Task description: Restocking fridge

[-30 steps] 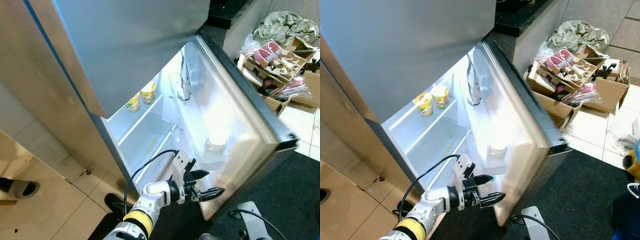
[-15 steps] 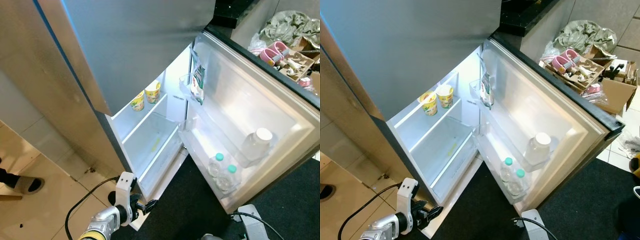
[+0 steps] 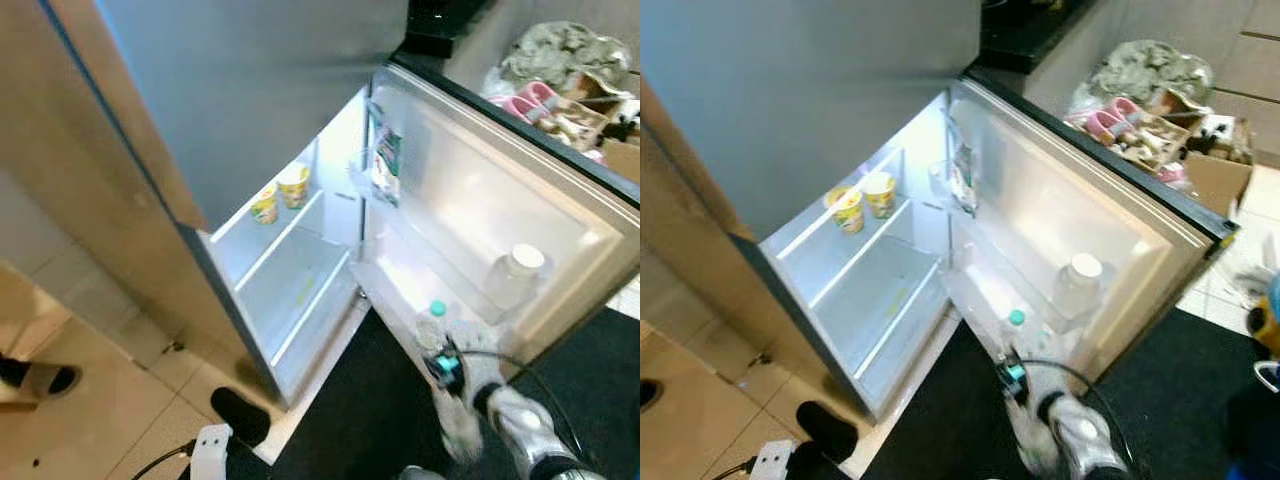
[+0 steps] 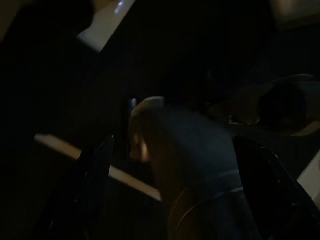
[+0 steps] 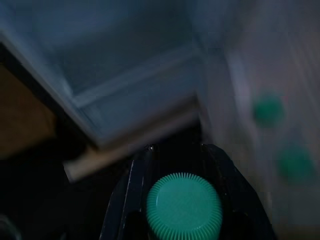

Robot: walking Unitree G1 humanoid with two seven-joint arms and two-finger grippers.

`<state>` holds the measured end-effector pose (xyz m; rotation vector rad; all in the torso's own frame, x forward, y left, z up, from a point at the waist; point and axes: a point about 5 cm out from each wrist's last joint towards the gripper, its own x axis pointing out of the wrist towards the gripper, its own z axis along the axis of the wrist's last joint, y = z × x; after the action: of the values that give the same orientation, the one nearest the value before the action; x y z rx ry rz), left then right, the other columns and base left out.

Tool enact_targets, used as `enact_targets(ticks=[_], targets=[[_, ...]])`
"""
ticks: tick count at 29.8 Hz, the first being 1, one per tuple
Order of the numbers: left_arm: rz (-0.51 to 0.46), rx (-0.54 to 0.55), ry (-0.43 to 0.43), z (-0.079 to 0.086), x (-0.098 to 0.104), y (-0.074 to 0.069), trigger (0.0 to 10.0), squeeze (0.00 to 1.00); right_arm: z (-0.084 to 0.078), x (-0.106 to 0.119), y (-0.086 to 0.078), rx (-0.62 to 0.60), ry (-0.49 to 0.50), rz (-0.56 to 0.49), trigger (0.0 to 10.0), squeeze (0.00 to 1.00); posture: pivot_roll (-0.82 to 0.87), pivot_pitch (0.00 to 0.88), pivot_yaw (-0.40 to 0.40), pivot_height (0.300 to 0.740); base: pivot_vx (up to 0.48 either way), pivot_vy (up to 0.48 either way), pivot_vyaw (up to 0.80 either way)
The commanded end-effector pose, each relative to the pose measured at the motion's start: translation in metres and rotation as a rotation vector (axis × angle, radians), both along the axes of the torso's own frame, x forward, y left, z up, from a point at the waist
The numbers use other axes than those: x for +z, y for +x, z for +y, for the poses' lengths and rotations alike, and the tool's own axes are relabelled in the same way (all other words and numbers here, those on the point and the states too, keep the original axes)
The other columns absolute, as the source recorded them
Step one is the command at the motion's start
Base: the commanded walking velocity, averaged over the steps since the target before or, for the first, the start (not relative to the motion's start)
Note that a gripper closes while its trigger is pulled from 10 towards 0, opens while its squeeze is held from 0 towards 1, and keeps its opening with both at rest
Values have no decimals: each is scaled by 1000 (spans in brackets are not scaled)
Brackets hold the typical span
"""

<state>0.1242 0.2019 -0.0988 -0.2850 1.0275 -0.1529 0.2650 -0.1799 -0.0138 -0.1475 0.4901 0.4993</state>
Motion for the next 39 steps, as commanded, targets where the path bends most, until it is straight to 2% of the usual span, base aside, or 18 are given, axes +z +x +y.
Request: enact_targets(ticks=[1,2,4,6,9,11,13,16,17,18,26,27,29,32,36,37,38,39], targets=[[35,18,42,9,-2,-9,10000,0,6,1,-1,53,49,-7,10000,0,-35,80,39,740,0,0,0],[42,28,57,10,-3,-11,10000,0,13,12,8,109,96,-51,10000,0,-35,80,39,740,0,0,0],[43,30,62,10,-3,-11,10000,0,16,16,11,129,115,-68,10000,0,-35,80,39,740,0,0,0],[47,40,75,12,-3,-13,10000,0,23,30,21,178,152,-138,10000,0,-35,80,39,740,0,0,0],[48,40,84,11,-3,-12,10000,0,18,56,44,115,90,-275,10000,0,-34,79,36,740,0,0,0],[50,35,88,11,-4,-12,10000,0,13,64,51,70,40,-319,10000,0,-34,79,36,740,0,0,0],[48,33,88,9,-4,-11,10000,0,-3,76,62,-24,-62,-378,10000,0,-34,79,32,740,0,0,0],[46,34,87,8,-4,-10,10000,0,-14,84,68,-81,-107,-406,10000,0,-34,79,32,740,0,0,0],[45,33,85,7,-4,-9,10000,0,-26,91,72,-135,-137,-427,10000,0,-34,79,32,740,0,0,0],[44,33,84,7,-4,-9,10000,0,-28,93,73,-147,-144,-433,10000,0,-34,79,32,740,0,0,0],[52,35,84,7,-4,-12,10000,0,-66,94,69,-298,-283,-413,10000,0,-31,77,30,740,0,0,0],[53,35,84,7,-5,-13,10000,0,-79,95,67,-354,-309,-411,10000,0,-31,77,30,740,0,0,0],[54,32,85,7,-5,-13,10000,0,-85,95,65,-384,-308,-404,10000,0,-31,77,30,740,0,0,0],[53,22,86,7,-4,-12,10000,0,-83,91,62,-385,-225,-372,10000,0,-33,78,33,740,0,0,0],[43,5,87,4,-4,-10,10000,0,-62,57,46,-358,-32,-222,10000,0,-35,63,29,740,0,0,0],[35,-7,98,3,-4,-9,10000,0,-57,40,35,-357,-23,-146,10000,0,-32,54,26,740,0,0,0],[35,-7,98,3,-4,-9,10000,0,-57,40,35,-357,-23,-146,10000,0,-32,54,26,740,0,0,0],[29,-15,105,2,-4,-8,10000,0,-53,29,27,-356,-24,-96,10000,0,-31,52,25,740,0,0,0]])
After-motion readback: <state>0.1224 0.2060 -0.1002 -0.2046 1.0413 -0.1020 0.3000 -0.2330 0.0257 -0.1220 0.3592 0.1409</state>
